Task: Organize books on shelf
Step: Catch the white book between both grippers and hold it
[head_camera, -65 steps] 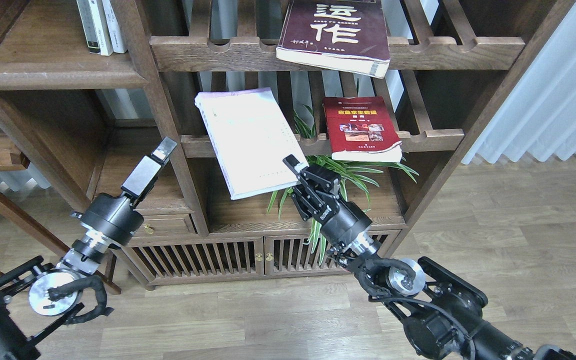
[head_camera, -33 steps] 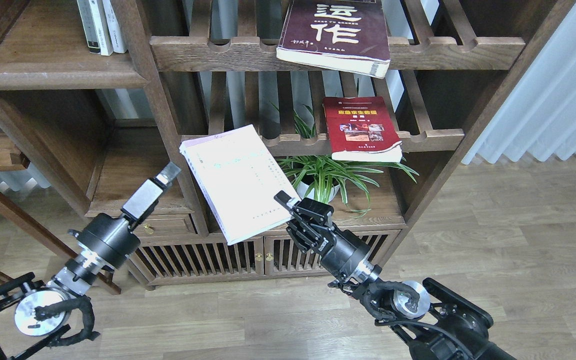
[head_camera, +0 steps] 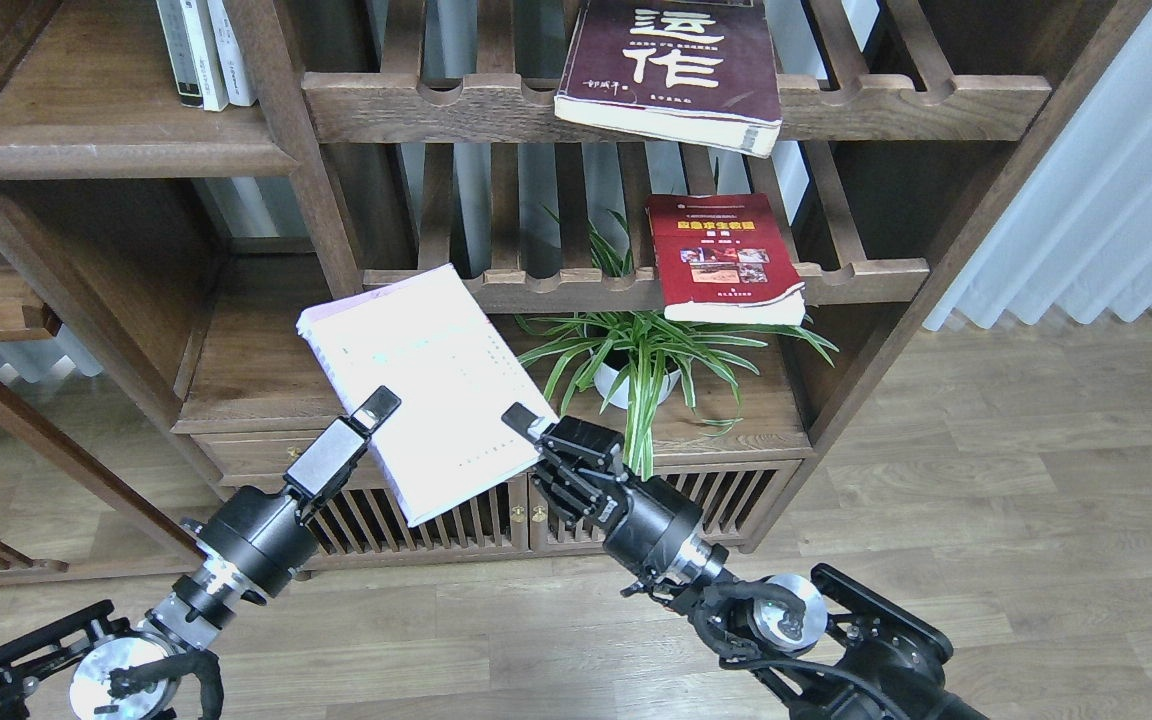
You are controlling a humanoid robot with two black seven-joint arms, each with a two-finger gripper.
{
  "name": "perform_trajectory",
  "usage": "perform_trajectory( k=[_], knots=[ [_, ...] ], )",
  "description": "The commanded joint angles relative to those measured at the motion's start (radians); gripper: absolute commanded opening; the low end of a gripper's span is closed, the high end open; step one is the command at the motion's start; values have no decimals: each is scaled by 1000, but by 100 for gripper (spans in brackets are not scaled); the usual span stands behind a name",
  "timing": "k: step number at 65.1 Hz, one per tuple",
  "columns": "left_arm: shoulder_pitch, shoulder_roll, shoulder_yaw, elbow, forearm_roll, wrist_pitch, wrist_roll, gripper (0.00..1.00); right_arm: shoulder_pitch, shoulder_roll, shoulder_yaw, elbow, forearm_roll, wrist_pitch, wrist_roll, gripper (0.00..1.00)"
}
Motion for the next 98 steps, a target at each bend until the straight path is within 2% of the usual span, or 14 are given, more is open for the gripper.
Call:
perform_trajectory(
  k=[1, 19, 26, 29, 31, 41, 47, 56, 63, 66, 73, 80, 86, 98],
  knots=[
    [10, -18, -10, -1, 1, 0, 0, 98, -4, -1, -1, -4, -13, 0, 0, 4],
    [10, -35, -17, 1, 1, 0, 0, 97, -16, 0, 1, -12, -23, 0, 0, 4],
    [12, -33, -21, 1, 1, 0, 0, 93, -18, 2, 1, -12, -23, 0, 0, 4],
    [13, -33, -21, 1, 1, 0, 1, 90, -19, 2, -1, -12, -23, 0, 0, 4],
    [21, -33, -13, 2, 5, 0, 3, 83, -22, 13, -1, -12, -23, 0, -2, 4],
    [19, -33, -8, 2, 5, 0, 3, 79, -24, 17, -1, -12, -23, 0, -2, 4],
    [19, -24, -8, 1, 5, 0, 3, 73, -24, 19, -1, -12, -23, 0, -3, 4],
    [18, -22, -7, -1, 4, 0, 1, 58, -24, 19, -1, -12, -23, 0, -9, 4],
    [16, -22, -4, 1, 4, 0, 1, 51, -24, 20, -4, -12, -23, 0, -16, 4],
    [16, -18, -4, 1, 4, 0, -2, 43, -24, 20, -10, -12, -23, 0, -16, 4],
    [16, -16, 1, 1, 4, 0, -2, 32, -24, 20, -15, -12, -23, 0, -16, 4],
    [12, -18, 1, 5, 5, 0, 1, 30, -24, 20, -15, -12, -24, 0, -17, 4],
    [12, -18, 1, 4, 21, 0, 3, 19, -24, 22, -15, -12, -24, 0, -17, 4],
    [13, -19, 2, 4, 22, 0, 3, 15, -24, 22, -15, -12, -23, 0, -17, 4]
  ],
)
